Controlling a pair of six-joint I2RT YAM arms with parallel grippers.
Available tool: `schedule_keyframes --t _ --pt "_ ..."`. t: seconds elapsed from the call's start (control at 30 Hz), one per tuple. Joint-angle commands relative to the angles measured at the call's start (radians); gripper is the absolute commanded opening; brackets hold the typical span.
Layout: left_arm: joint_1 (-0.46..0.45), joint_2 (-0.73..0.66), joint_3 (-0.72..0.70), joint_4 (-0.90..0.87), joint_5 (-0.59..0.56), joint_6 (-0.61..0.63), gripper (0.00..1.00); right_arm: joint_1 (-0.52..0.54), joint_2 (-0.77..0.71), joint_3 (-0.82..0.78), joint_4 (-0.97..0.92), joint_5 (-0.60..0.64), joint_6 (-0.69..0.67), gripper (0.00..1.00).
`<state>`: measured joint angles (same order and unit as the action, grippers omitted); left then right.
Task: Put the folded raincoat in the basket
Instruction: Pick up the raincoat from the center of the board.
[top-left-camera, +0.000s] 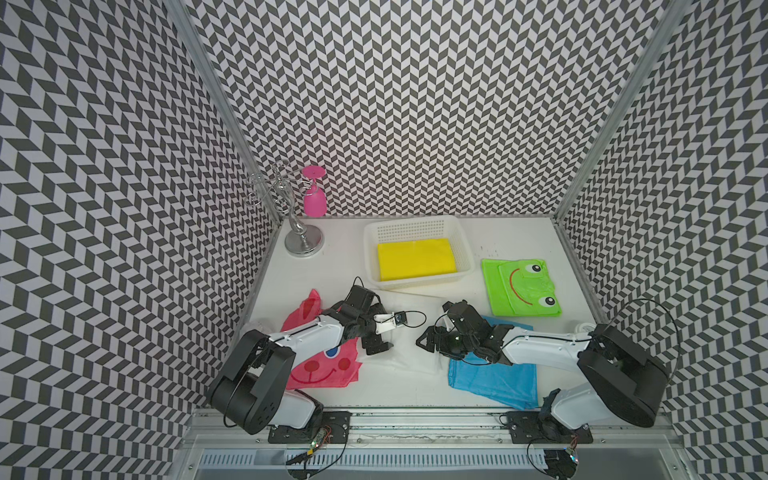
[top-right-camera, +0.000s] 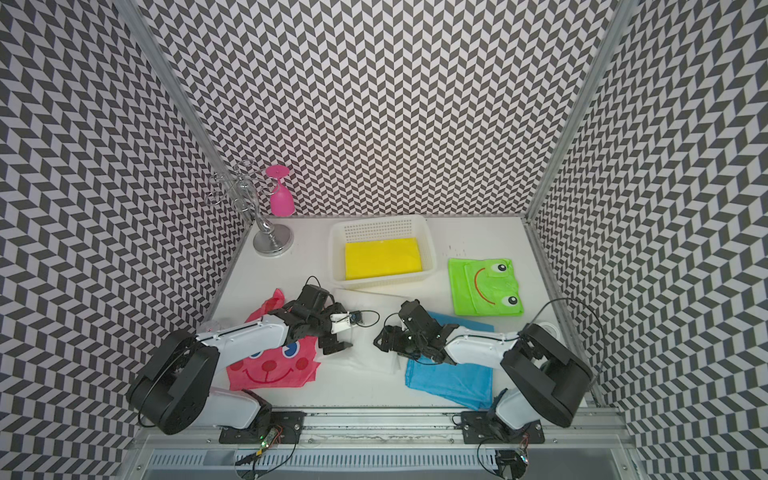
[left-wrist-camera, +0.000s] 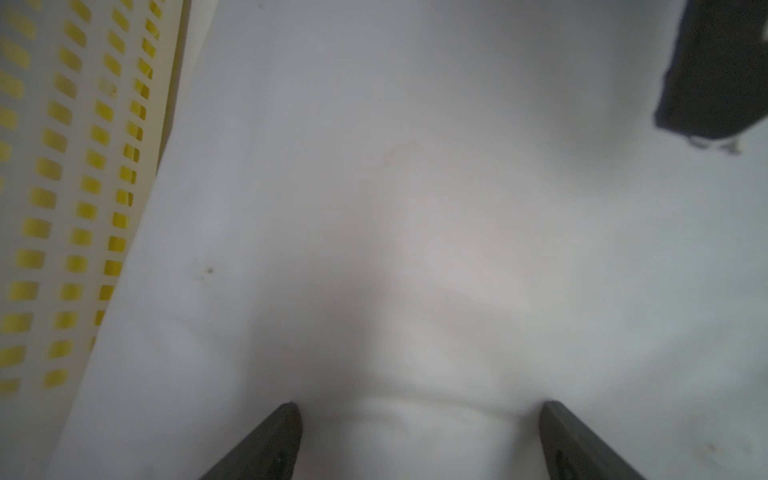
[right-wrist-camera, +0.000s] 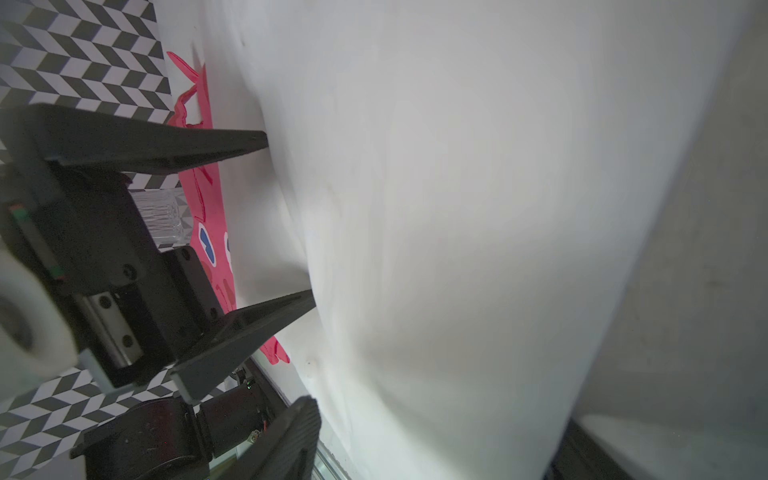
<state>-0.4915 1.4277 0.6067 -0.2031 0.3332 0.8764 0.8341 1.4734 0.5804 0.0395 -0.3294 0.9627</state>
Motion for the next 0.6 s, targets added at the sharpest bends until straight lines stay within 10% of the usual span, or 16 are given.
schedule_keyframes --t 0.0,0.07,0.57 --pt "-0.006 0.031 -0.024 0.006 -0.050 -0.028 0.93 -0.003 -0.053 -0.044 -0.086 0.012 0.006 0.81" --pt "-0.024 0.043 -0.027 0.007 -0.083 -0.026 0.92 0.002 -0.078 -0.068 -0.098 0.006 0.209 0.61" --pt "-0.039 0.049 -0.046 0.008 -0.097 -0.037 0.92 0.007 -0.078 -0.082 -0.046 -0.052 0.231 0.61"
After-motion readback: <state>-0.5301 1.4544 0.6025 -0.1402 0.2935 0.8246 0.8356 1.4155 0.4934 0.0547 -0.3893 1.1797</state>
